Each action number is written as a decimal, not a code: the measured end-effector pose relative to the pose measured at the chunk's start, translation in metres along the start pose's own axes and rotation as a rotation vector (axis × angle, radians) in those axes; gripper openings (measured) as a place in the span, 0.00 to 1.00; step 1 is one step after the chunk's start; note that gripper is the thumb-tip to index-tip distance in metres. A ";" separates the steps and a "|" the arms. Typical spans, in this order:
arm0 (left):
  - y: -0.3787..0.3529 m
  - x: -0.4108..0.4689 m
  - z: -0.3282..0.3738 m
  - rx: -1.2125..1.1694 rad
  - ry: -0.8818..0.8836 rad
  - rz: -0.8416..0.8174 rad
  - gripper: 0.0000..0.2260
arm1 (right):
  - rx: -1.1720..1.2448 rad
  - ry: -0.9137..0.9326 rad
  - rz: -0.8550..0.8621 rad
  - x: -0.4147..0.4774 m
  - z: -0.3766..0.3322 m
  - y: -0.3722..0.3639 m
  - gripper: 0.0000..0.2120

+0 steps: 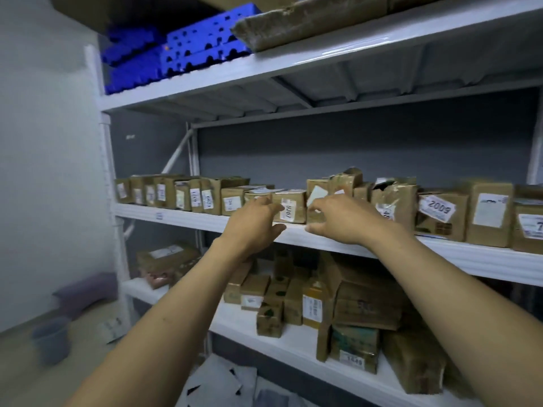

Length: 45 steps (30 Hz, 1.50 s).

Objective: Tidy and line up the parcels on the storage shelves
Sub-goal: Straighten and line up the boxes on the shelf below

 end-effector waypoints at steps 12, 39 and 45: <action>-0.014 -0.101 -0.228 0.020 0.325 -0.097 0.17 | 0.225 0.219 -0.107 0.095 -0.188 -0.075 0.21; -0.193 -0.076 -0.648 -0.319 0.668 0.118 0.23 | 0.667 0.027 -0.340 0.352 -0.463 -0.364 0.25; -0.205 -0.026 -0.731 -0.471 0.475 0.180 0.27 | 0.630 -0.100 -0.425 0.391 -0.497 -0.395 0.26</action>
Point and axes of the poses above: each hand's wrist, its own x-axis towards the middle knuckle, its own y-axis out of the back of the hand, z = x × y, the point moved 3 cm from there along x, towards the middle knuckle, and after that the axes turned 14 degrees about -x, right-handed, at the moved point
